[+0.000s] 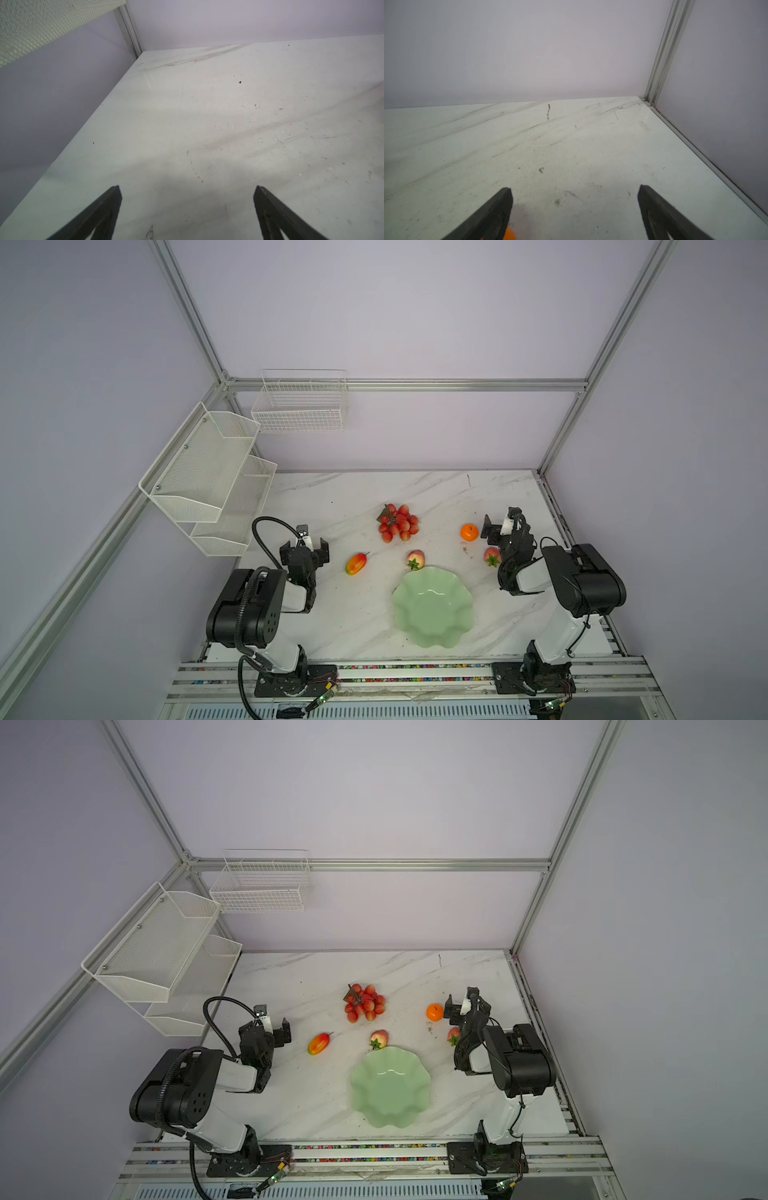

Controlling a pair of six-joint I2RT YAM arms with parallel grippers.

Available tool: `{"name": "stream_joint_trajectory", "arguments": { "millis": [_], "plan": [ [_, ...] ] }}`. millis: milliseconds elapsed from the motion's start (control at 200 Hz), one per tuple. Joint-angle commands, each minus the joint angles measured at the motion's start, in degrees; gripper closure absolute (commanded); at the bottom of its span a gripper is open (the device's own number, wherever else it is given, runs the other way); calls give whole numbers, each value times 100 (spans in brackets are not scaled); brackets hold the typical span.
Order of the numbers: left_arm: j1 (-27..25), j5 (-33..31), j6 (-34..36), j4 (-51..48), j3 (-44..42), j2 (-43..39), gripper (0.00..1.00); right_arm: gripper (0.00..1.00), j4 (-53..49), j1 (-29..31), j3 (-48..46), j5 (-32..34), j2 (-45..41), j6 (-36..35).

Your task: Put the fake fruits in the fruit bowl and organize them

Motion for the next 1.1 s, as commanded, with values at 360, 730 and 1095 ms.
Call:
{"name": "stream_joint_trajectory", "arguments": {
  "millis": [360, 730, 1095],
  "plan": [
    [58, 93, -179, -76, 425, -167, 0, 3, 117, -17, 100, -32, -44, 81],
    [-401, 102, 46, -3275, 1777, -1686, 4, 3, -2395, 42, 643, -3, -1676, 445],
    [-1350, 2793, -617, -5372, 4467, -1029, 23, 3, -6330, 1980, 1700, -264, -3618, 2055]
  ]
}}
